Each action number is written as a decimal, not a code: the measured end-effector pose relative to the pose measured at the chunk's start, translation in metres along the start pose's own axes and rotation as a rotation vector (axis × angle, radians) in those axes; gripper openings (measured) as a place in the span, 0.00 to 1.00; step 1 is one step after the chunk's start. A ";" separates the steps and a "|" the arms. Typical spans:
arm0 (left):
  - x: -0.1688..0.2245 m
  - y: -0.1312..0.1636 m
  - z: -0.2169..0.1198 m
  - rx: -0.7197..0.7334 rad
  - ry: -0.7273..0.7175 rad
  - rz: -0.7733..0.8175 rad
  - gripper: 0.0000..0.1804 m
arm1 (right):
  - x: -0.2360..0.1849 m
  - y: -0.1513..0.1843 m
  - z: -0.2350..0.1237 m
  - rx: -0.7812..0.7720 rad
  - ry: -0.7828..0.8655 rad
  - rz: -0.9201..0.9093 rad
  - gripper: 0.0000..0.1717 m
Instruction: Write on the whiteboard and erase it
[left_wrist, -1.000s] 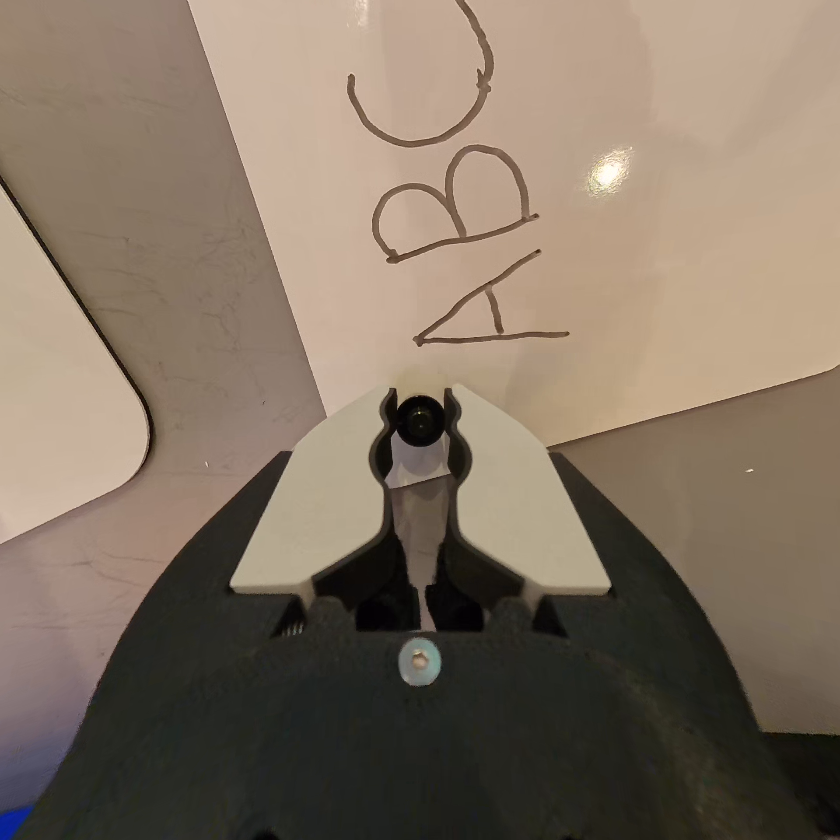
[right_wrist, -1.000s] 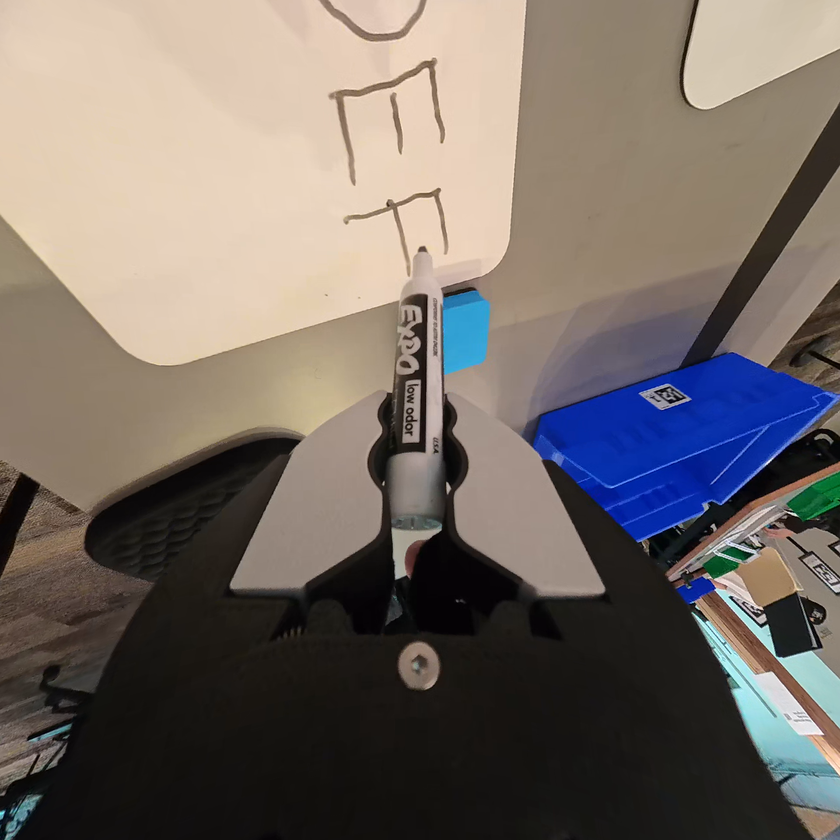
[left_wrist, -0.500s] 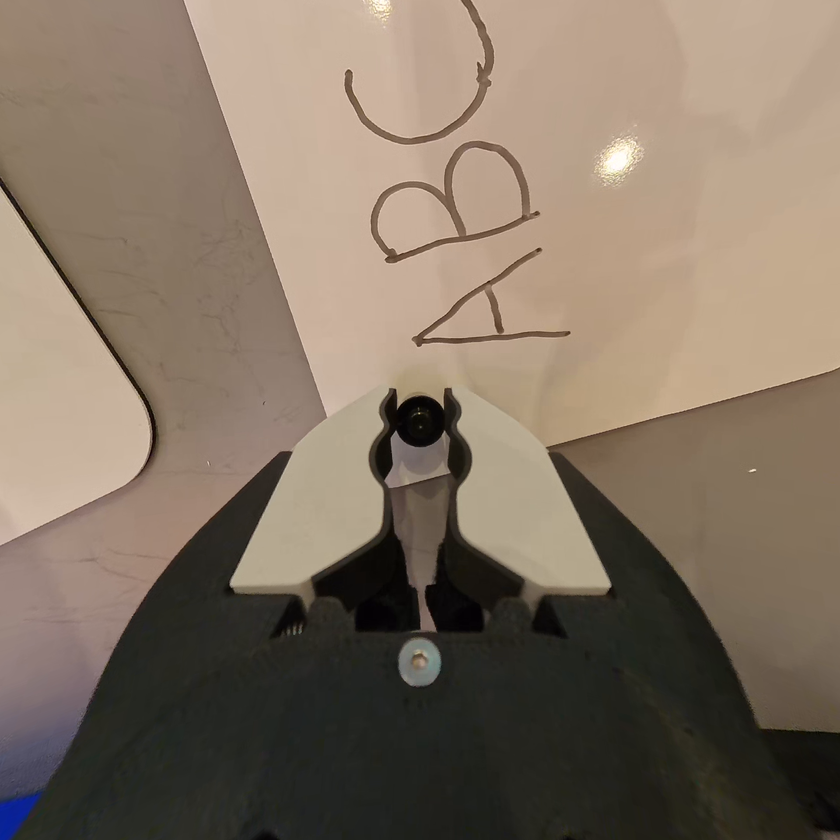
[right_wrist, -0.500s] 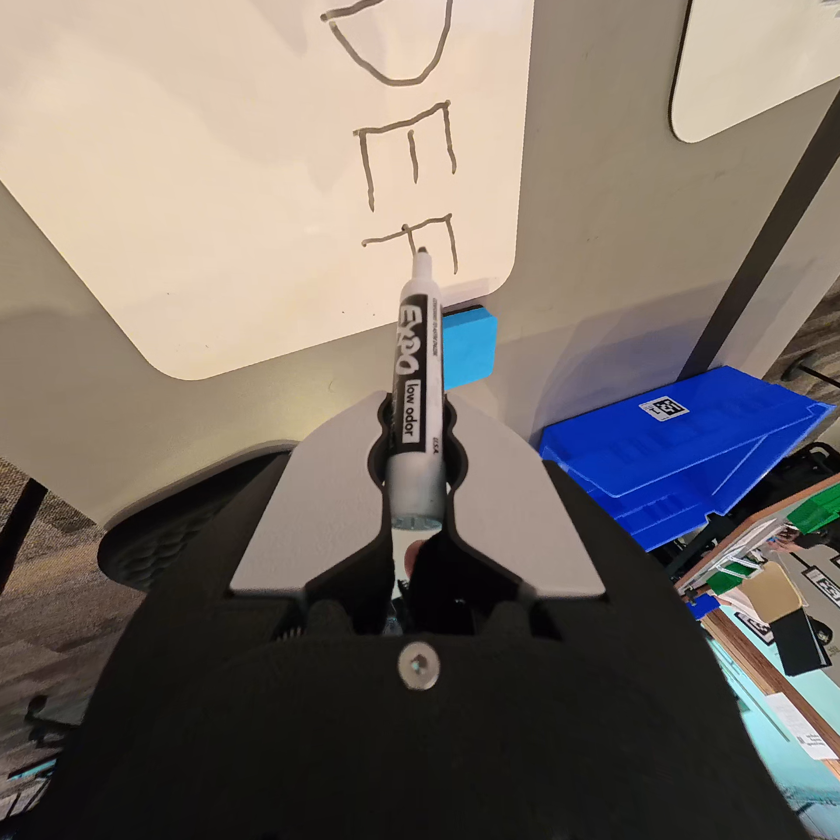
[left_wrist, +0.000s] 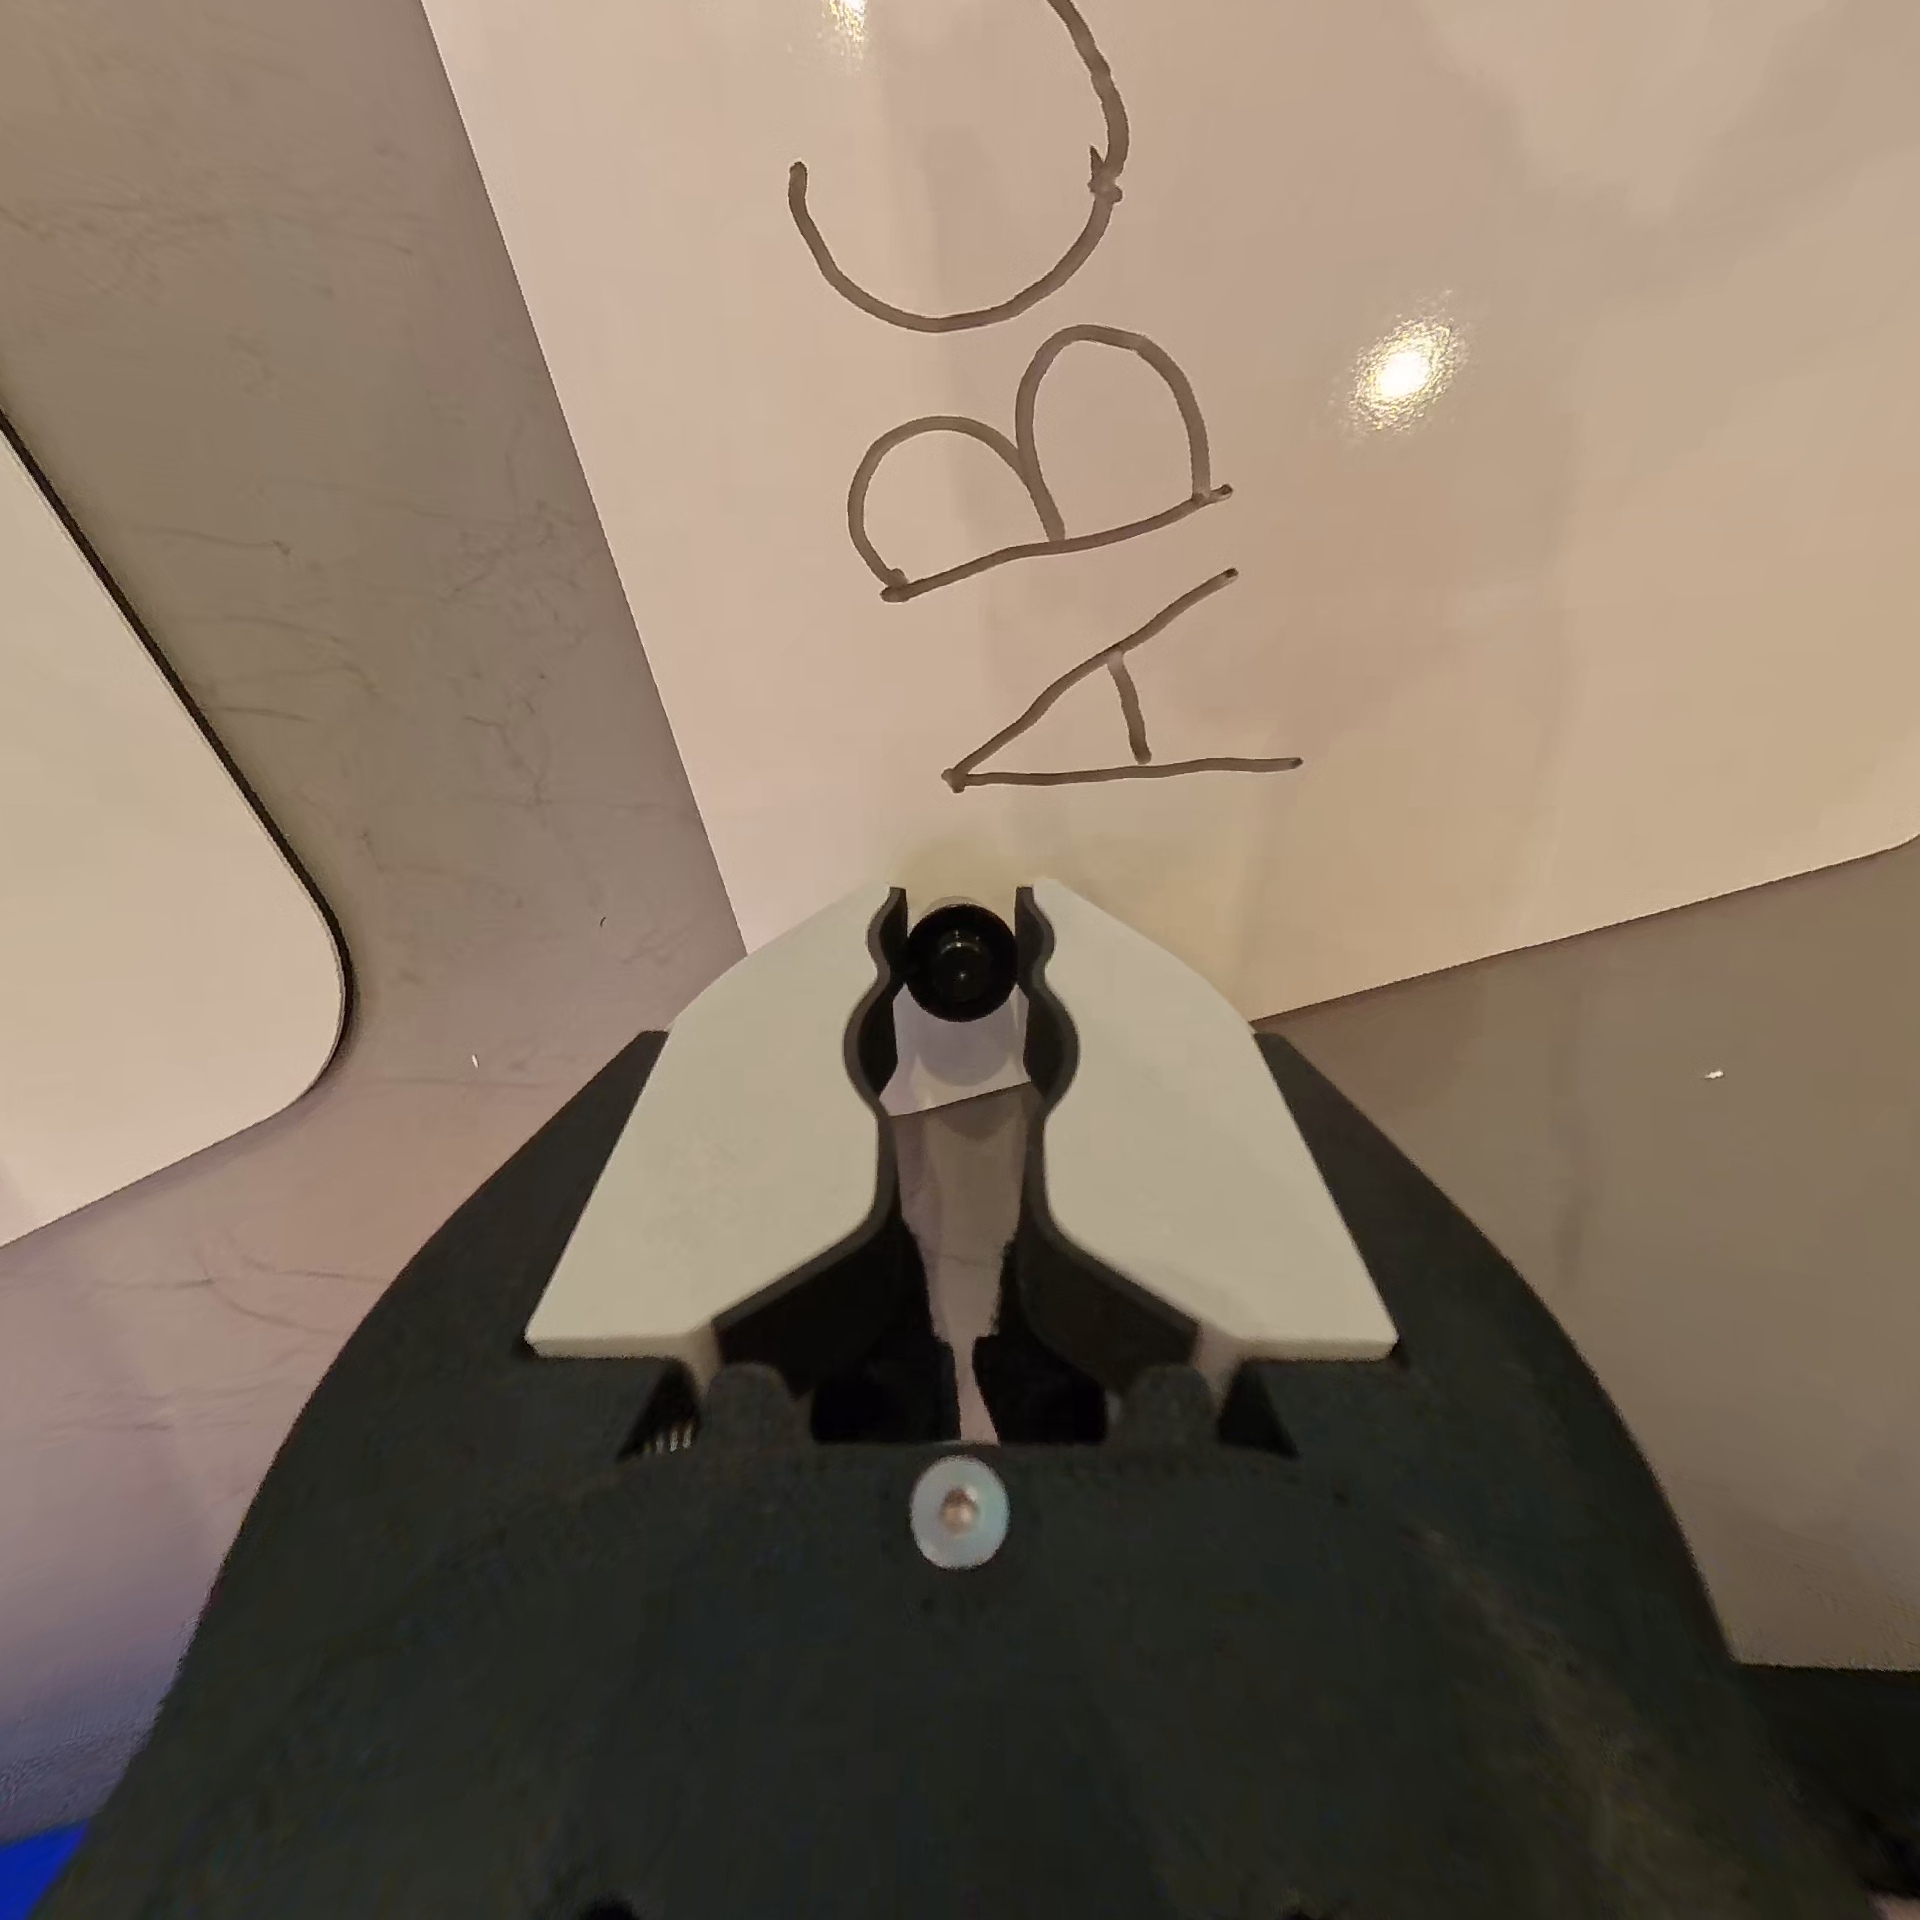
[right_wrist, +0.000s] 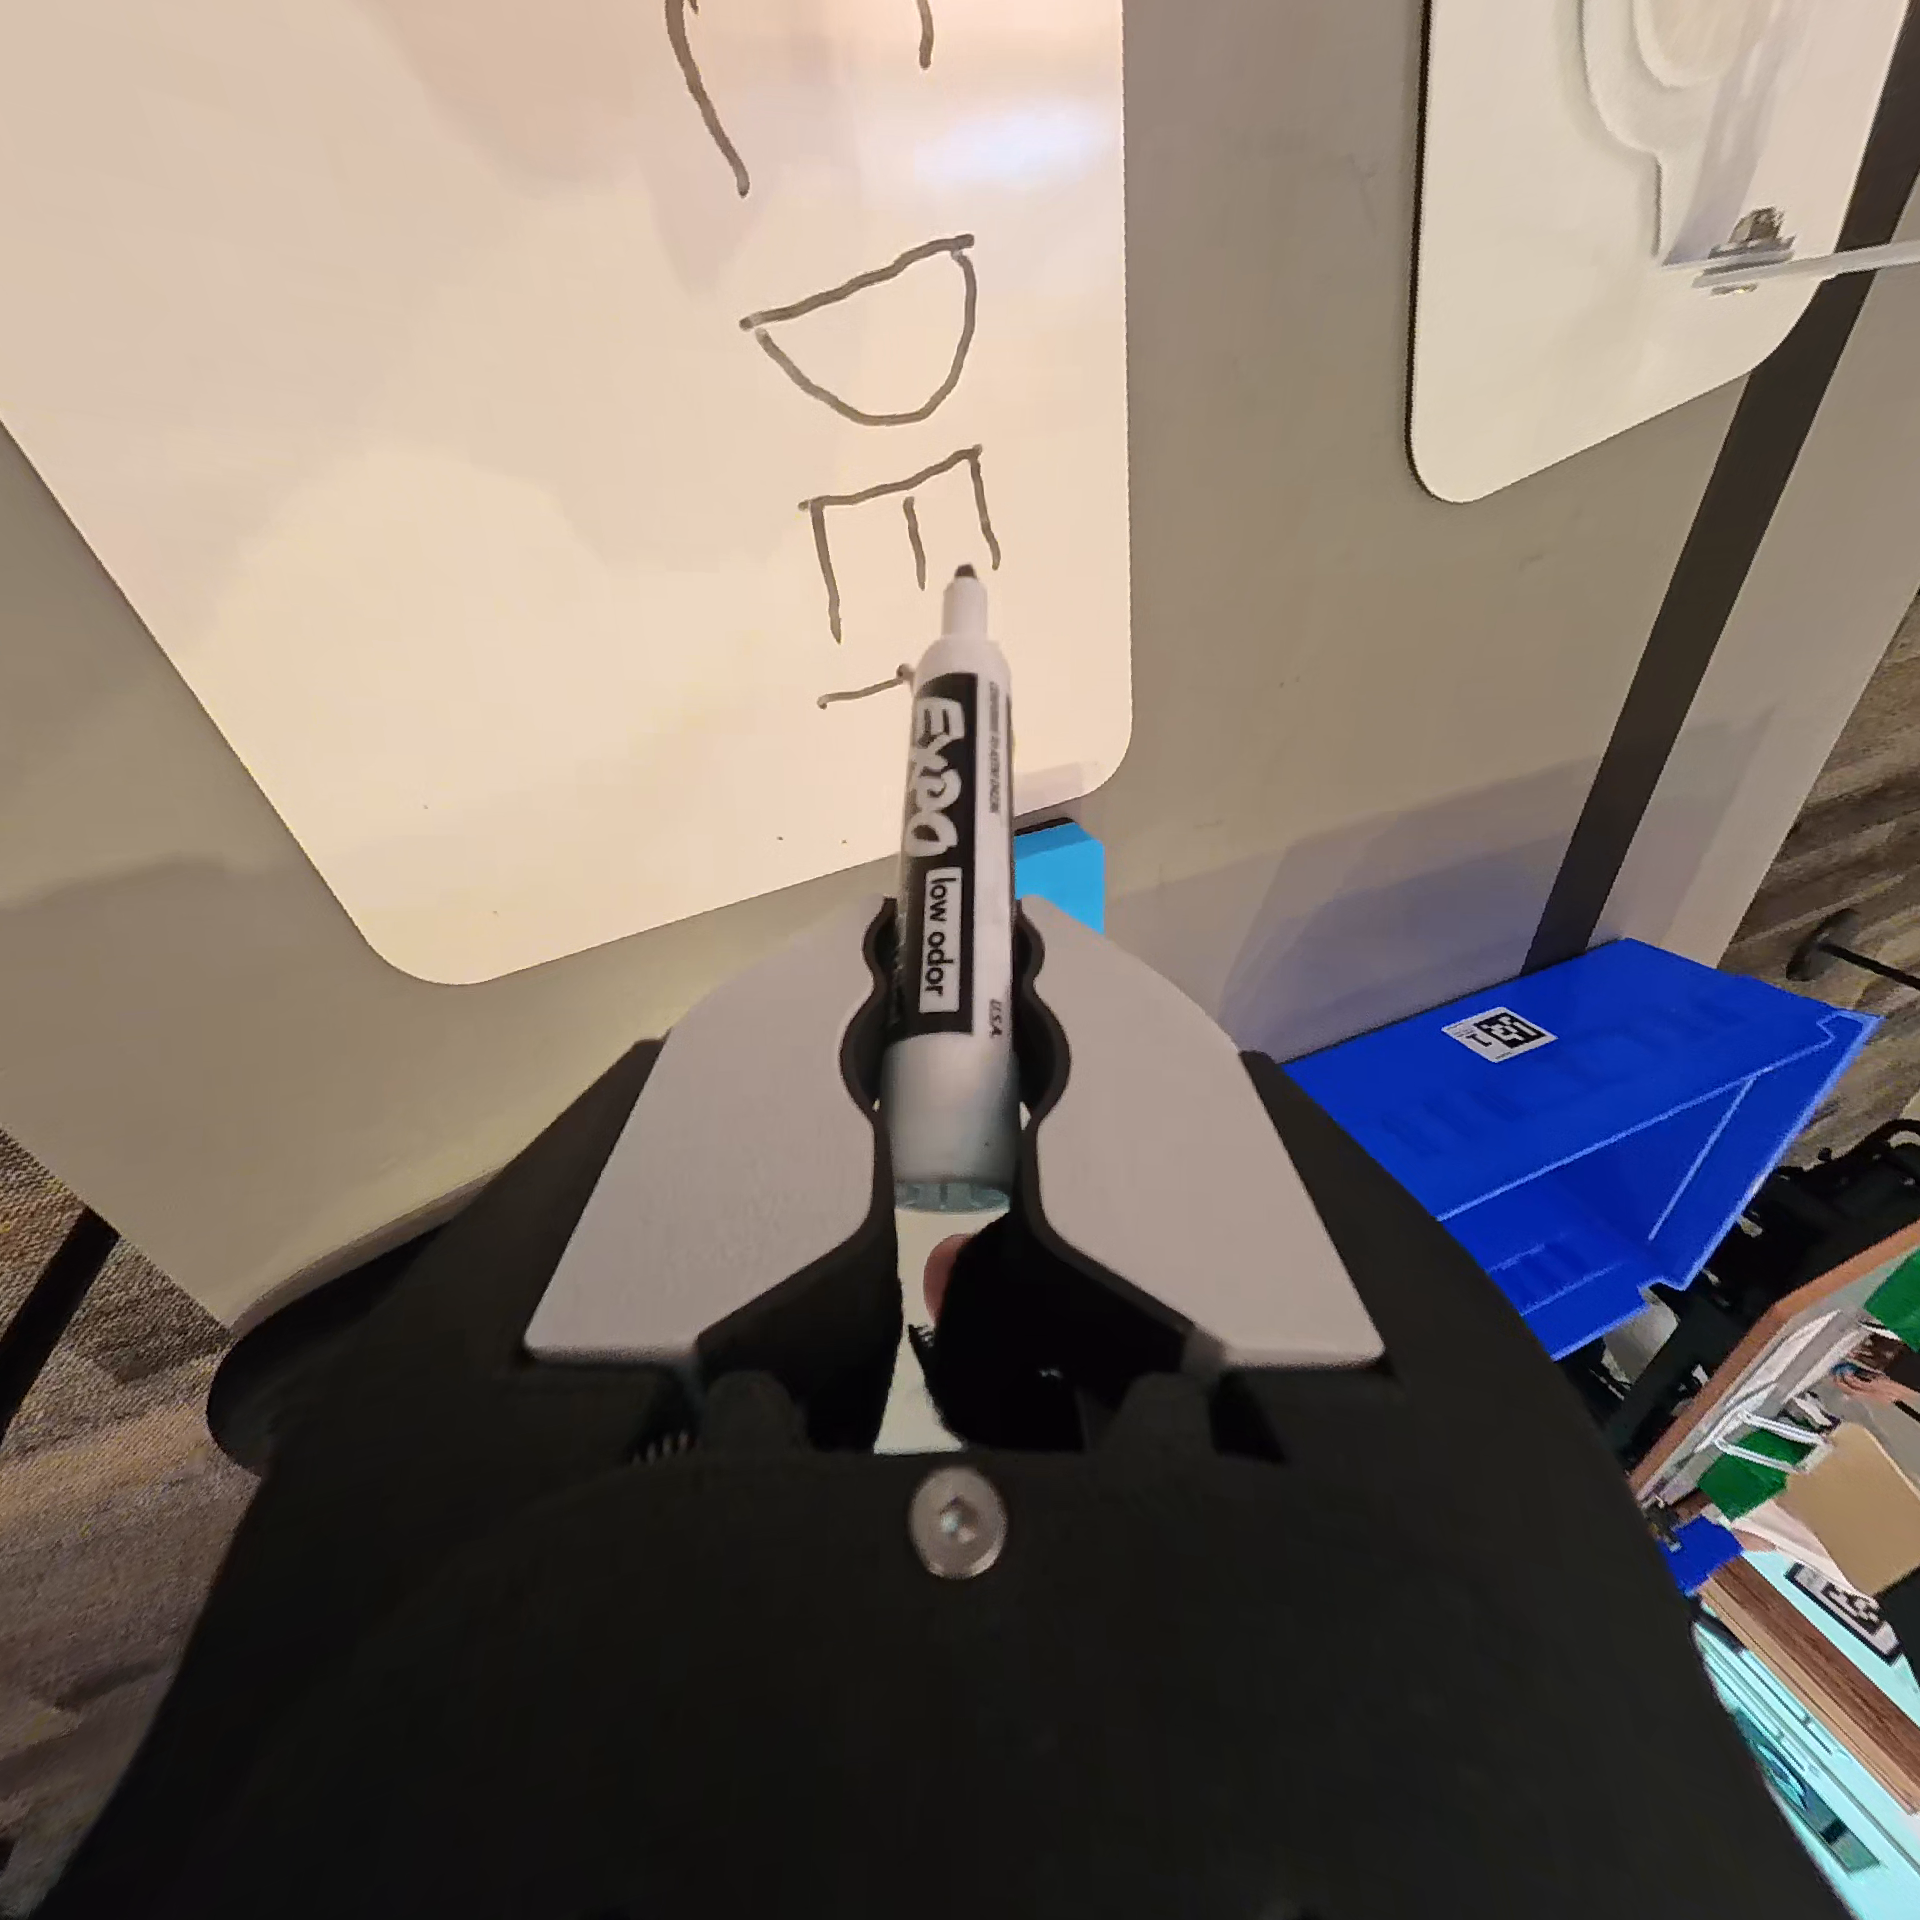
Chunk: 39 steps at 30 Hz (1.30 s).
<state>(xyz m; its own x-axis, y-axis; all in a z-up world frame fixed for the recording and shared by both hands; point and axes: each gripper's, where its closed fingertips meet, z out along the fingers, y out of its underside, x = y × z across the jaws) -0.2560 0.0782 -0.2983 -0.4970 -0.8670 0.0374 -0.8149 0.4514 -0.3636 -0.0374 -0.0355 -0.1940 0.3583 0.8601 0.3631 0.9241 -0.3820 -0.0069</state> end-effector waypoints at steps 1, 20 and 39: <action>0.000 0.000 0.000 0.000 0.000 0.001 0.11 | 0.000 -0.002 0.000 0.013 0.001 0.002 0.12; -0.004 -0.020 -0.024 0.121 -0.009 0.006 0.11 | 0.040 -0.033 -0.019 0.364 0.051 -0.011 0.12; -0.034 -0.053 -0.092 0.373 -0.152 -0.069 0.11 | 0.080 -0.053 -0.018 0.724 0.074 -0.070 0.12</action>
<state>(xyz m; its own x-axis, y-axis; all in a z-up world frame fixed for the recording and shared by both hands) -0.2233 0.1031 -0.1942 -0.3721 -0.9266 -0.0544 -0.6669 0.3076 -0.6787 -0.0601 0.0473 -0.1482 0.3089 0.8395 0.4470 0.8096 0.0145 -0.5868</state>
